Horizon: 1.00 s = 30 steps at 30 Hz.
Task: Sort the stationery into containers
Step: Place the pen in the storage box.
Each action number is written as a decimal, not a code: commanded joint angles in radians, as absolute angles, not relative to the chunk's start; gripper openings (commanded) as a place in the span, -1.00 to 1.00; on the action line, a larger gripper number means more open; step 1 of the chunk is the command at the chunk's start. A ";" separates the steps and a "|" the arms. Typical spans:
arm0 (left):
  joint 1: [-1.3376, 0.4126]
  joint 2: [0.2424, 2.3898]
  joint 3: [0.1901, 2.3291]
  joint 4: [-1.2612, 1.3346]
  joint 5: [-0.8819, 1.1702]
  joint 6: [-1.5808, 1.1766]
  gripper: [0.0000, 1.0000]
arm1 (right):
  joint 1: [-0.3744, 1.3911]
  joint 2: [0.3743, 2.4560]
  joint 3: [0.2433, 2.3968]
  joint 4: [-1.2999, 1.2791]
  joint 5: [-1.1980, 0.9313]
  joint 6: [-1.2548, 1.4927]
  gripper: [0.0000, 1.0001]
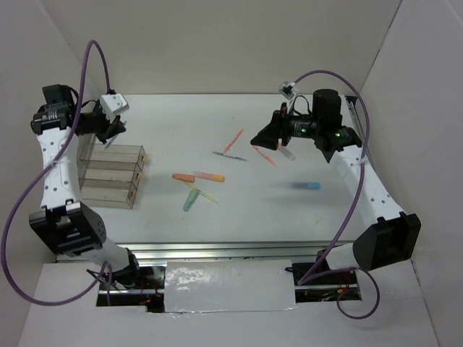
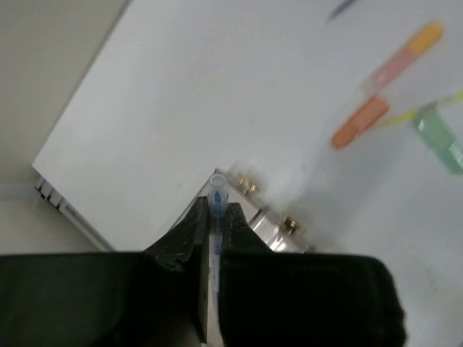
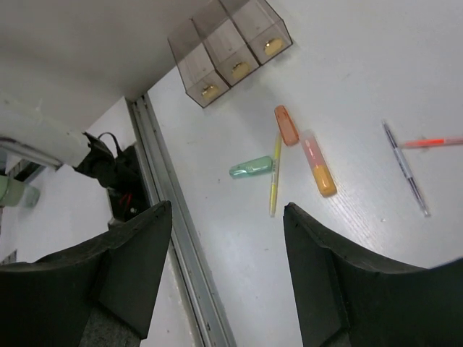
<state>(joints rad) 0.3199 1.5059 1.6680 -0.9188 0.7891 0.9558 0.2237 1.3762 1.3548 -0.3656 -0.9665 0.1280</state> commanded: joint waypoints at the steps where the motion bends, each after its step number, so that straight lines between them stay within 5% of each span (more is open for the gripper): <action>1: 0.373 1.644 1.791 -1.253 0.784 1.497 -0.94 | 0.213 1.345 1.315 -0.408 -0.973 0.041 0.40; 18: 0.319 1.805 1.680 -1.088 0.575 1.747 -0.76 | 0.196 1.417 1.278 -0.442 -0.977 -0.018 0.38; 23: 0.293 1.882 1.716 -1.074 0.519 1.700 -0.49 | 0.193 1.439 1.290 -0.466 -0.971 -0.044 0.38; 30: 0.284 1.934 1.707 -1.006 0.477 1.651 -0.36 | 0.189 1.453 1.285 -0.477 -0.969 -0.058 0.38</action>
